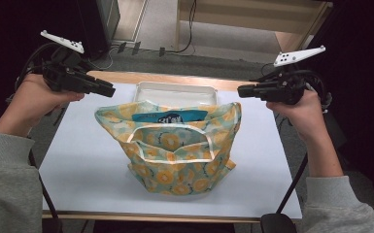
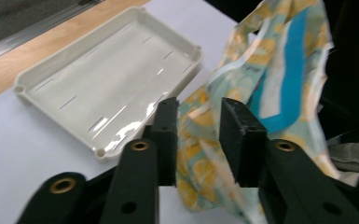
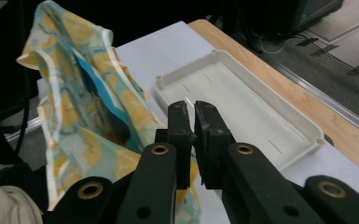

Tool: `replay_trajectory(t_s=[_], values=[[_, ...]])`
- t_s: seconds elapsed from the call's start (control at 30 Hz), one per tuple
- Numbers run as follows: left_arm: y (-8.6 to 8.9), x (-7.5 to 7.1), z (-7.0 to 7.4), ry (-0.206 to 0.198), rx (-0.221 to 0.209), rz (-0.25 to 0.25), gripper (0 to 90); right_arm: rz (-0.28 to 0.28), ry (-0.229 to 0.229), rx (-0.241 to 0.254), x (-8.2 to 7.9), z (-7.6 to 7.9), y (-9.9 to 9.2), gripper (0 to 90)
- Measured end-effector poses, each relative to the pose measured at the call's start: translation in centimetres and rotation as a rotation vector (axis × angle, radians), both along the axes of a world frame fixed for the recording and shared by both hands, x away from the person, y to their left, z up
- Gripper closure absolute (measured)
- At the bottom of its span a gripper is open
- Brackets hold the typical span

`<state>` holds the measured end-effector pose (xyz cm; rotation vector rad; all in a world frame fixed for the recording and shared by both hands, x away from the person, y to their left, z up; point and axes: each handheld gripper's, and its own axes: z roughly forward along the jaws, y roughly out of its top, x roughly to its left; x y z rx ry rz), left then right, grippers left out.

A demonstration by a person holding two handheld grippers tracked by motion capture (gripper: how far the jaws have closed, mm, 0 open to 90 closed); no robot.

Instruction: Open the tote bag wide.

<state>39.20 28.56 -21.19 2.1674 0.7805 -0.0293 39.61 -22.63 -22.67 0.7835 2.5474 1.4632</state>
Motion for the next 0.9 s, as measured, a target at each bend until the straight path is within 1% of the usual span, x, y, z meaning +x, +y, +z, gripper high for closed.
replay_trajectory(t_s=[0.07,0.13,0.17,0.2,0.27,0.3,0.33,0.37,0.4,0.43,0.5,0.53,0.6,0.7,0.77,0.8,0.9], values=[[-0.6,-0.2,0.3,-0.006,0.002,-0.009,74.4,0.020,-0.004,-0.014,0.0,0.5,0.7,87.1],[-1.2,-0.4,0.4,-0.012,0.009,-0.021,75.9,0.040,0.001,-0.034,-0.1,0.6,1.6,87.5],[-1.2,-0.4,0.4,-0.012,0.009,-0.021,77.5,0.040,0.001,-0.034,-0.1,0.6,1.6,87.5],[-1.9,-0.6,0.5,-0.007,0.013,-0.035,79.7,0.066,0.006,-0.044,-0.1,0.5,2.5,87.5],[-2.7,-0.9,0.6,-0.001,0.021,-0.062,82.9,0.079,0.006,-0.049,-0.1,0.4,3.2,87.5],[-2.9,-1.0,0.6,0.001,0.021,-0.070,84.5,0.091,0.010,-0.047,-0.2,0.3,3.5,87.4],[-2.9,-1.0,0.6,0.001,0.021,-0.070,86.2,0.091,0.010,-0.047,-0.2,0.3,3.5,87.4],[-3.2,-1.2,0.6,0.004,0.023,-0.077,86.2,0.096,0.010,-0.048,-0.2,0.2,3.7,87.5],[-3.4,-1.3,0.5,0.005,0.025,-0.082,89.3,0.110,0.016,-0.049,-0.2,-0.1,4.2,87.5],[-3.6,-1.4,0.5,0.003,0.028,-0.084,90.0,0.116,0.016,-0.052,-0.2,-0.3,4.3,87.5],[-4.0,-1.6,0.0,0.020,0.028,-0.089,90.0,0.126,0.023,-0.053,-0.2,-0.6,4.5,87.5],[-4.0,-1.6,0.0,0.020,0.028,-0.089,90.0,0.126,0.023,-0.053,-0.2,-0.6,4.5,87.5],[-4.1,-1.7,-0.5,0.028,0.038,-0.091,90.0,0.132,0.031,-0.058,-0.3,-1.0,4.7,87.5],[-4.4,-1.8,-1.3,0.041,0.037,-0.096,90.0,0.138,0.042,-0.064,-0.3,-1.5,4.8,87.5],[-4.6,-1.9,-1.7,0.045,0.046,-0.101,90.0,0.142,0.047,-0.071,-0.3,-1.9,4.9,87.5],[-4.6,-1.9,-1.9,0.049,0.043,-0.103,90.0,0.142,0.052,-0.075,-0.3,-2.0,4.9,87.5],[-4.8,-1.9,-2.7,0.050,0.060,-0.098,89.7,0.145,0.059,-0.079,-0.2,-2.6,5.0,87.5]])
